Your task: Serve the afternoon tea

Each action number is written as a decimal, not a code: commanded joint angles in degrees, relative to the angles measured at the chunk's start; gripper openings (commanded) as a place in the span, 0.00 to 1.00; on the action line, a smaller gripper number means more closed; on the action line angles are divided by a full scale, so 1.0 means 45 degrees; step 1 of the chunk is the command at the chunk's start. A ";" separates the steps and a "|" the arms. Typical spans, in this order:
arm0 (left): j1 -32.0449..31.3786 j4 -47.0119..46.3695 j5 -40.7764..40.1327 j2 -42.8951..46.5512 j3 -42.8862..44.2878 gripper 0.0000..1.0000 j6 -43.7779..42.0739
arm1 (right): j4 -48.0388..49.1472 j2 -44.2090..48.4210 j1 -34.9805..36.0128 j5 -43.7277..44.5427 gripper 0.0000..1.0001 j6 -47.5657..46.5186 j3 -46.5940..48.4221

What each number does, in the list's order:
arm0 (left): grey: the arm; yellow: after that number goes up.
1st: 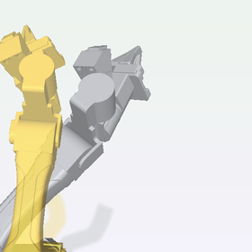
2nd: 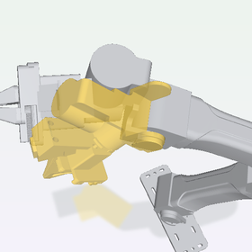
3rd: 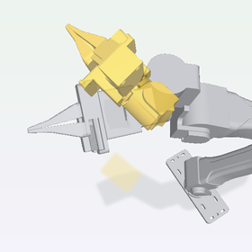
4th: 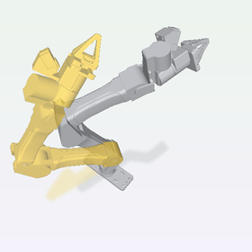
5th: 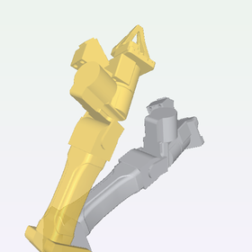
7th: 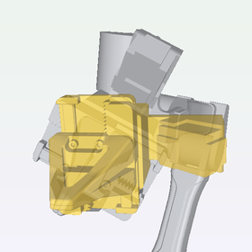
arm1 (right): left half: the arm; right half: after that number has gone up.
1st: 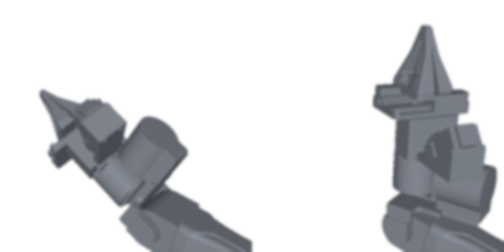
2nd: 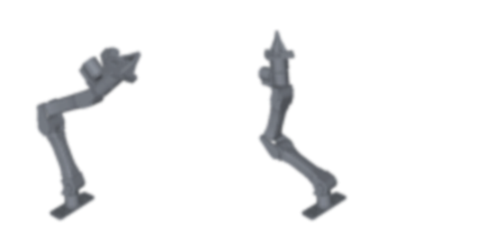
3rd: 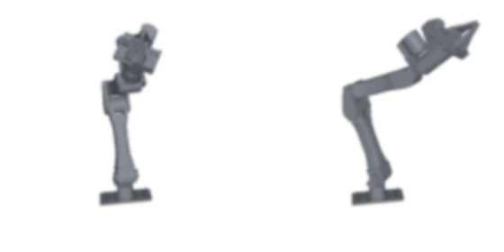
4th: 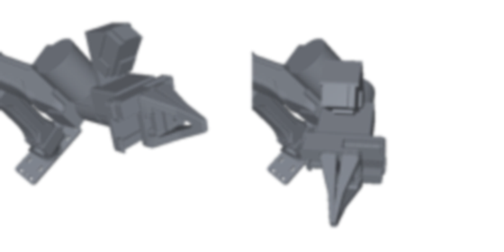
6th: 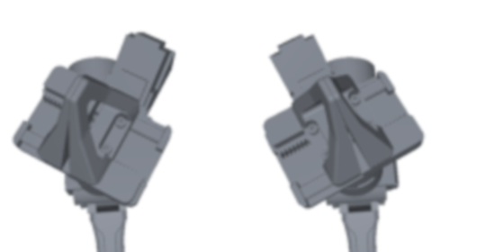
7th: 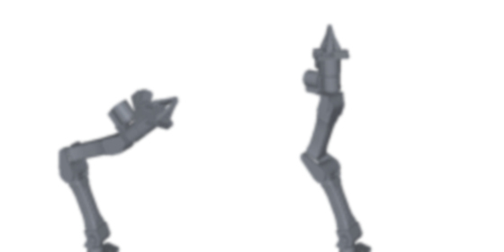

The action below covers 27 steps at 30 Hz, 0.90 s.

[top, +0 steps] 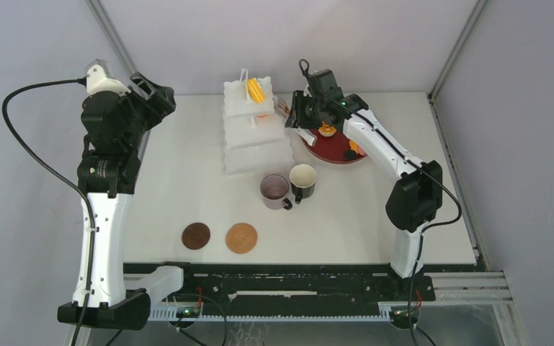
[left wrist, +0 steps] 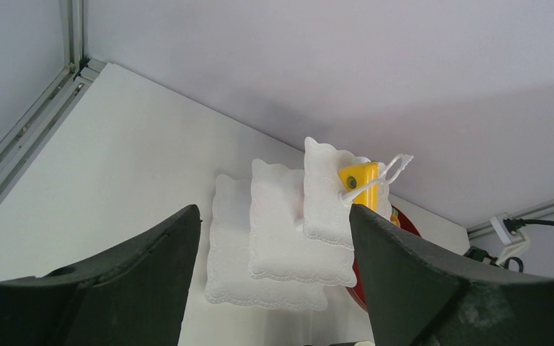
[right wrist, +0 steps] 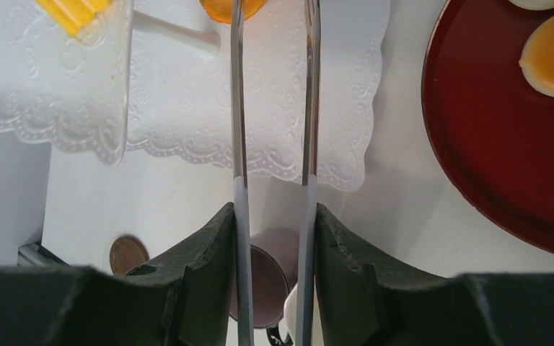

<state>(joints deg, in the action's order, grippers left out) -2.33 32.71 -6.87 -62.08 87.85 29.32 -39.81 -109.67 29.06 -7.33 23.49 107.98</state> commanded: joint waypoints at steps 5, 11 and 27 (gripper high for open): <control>0.0093 -0.0074 -0.0043 0.0483 -0.0285 0.81 -0.0517 | 0.1493 0.2939 -0.0599 0.0368 0.45 0.0075 -0.1995; 0.0088 0.0932 -0.0986 0.0870 -0.0635 0.83 -0.1029 | 0.2555 0.5889 -0.2181 0.0953 0.45 0.0390 -0.5991; 0.0093 0.1721 -0.1591 0.2228 -0.2640 0.83 -0.1333 | 0.2564 0.5481 -0.4721 0.0228 0.50 0.0042 -0.7938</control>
<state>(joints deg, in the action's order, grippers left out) -2.31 41.47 -13.39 -52.77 76.60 24.88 -32.91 -83.29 8.62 -3.90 23.92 70.13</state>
